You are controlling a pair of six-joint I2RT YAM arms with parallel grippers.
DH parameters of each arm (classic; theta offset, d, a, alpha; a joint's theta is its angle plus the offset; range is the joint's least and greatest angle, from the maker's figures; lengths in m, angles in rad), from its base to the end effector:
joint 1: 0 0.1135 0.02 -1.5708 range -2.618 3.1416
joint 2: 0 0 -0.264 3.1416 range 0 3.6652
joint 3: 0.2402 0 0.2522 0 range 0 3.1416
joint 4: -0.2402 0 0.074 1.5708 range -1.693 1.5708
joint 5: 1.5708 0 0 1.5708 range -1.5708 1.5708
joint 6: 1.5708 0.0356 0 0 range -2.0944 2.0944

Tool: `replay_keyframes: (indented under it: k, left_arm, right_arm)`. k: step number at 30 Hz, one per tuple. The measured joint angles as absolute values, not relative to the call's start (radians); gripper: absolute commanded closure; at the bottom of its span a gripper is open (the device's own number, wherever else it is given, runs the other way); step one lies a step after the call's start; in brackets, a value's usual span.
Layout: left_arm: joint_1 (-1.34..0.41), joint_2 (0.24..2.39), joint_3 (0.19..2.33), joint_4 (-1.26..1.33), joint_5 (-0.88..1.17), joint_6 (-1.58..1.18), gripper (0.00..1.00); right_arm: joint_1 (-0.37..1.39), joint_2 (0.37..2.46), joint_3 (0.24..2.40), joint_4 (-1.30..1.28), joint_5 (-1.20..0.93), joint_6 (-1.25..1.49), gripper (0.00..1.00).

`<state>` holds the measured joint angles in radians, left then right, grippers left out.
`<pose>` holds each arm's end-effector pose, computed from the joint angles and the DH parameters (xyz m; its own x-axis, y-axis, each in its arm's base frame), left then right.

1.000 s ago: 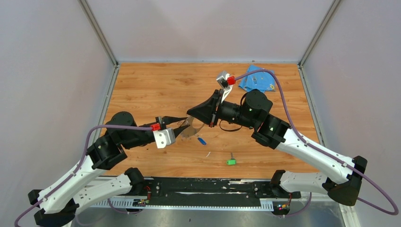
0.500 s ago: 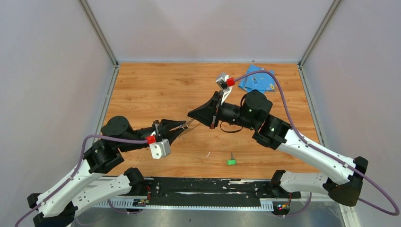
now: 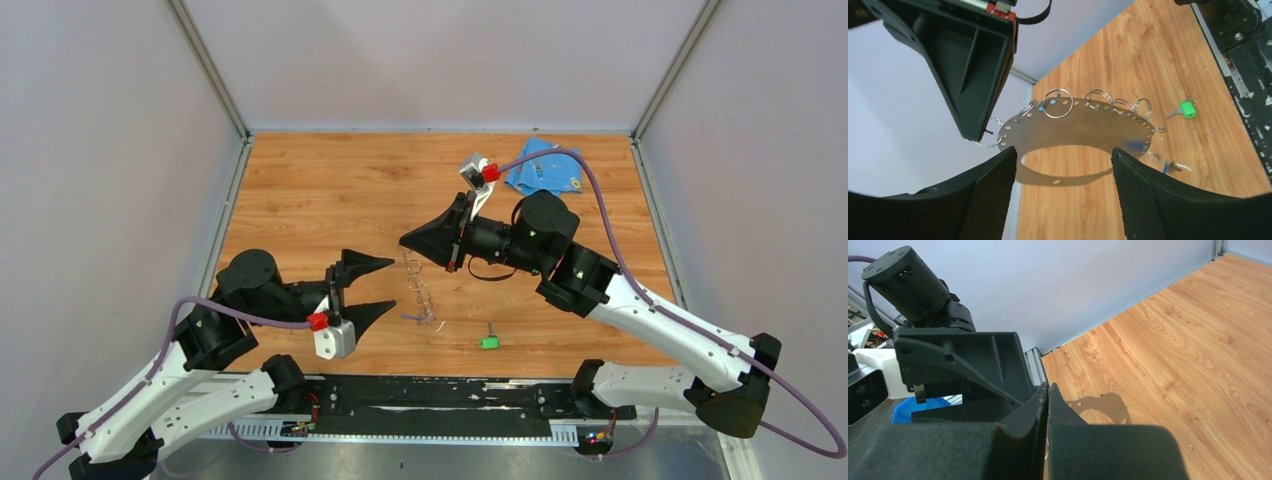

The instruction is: Put the keys on the keyring

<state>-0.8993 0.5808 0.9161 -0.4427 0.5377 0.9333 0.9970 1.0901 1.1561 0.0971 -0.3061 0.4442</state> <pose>0.0572 -0.1013 0.3844 0.7552 0.1590 -0.6359 0.6424 0.0133 0.7663 0.1239 0.2115 0.4411 -0.3339 0.2383 -0.9120 -0.9067 0.1833 0.3799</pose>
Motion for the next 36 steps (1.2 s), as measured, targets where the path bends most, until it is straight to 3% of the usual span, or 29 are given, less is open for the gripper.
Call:
replay_keyframes:
  k: [13,15,17,22,32,36]
  left_arm:
    - [-0.899,0.592,0.931,-0.368,0.319,0.313,0.30]
    - [-0.897,0.593,0.936,-0.365,0.337,0.263,0.24]
    - [-0.894,0.600,0.948,-0.363,0.368,0.221,0.11]
    - [-0.884,0.640,0.995,-0.360,0.390,0.096,0.04]
    - [-0.833,0.796,1.062,-0.366,0.292,-0.095,0.22]
    - [-0.832,0.805,1.060,-0.377,0.263,-0.113,0.42]
  right_arm:
    - [0.997,1.090,1.156,0.097,-0.307,0.442,1.00]
    - [0.997,1.090,1.156,0.097,-0.307,0.437,1.00]
    - [0.997,1.090,1.156,0.096,-0.307,0.427,1.00]
    - [0.997,1.092,1.158,0.077,-0.306,0.394,1.00]
    - [1.064,1.142,1.242,0.017,-0.231,0.288,1.00]
    - [1.090,1.159,1.258,0.000,-0.202,0.260,1.00]
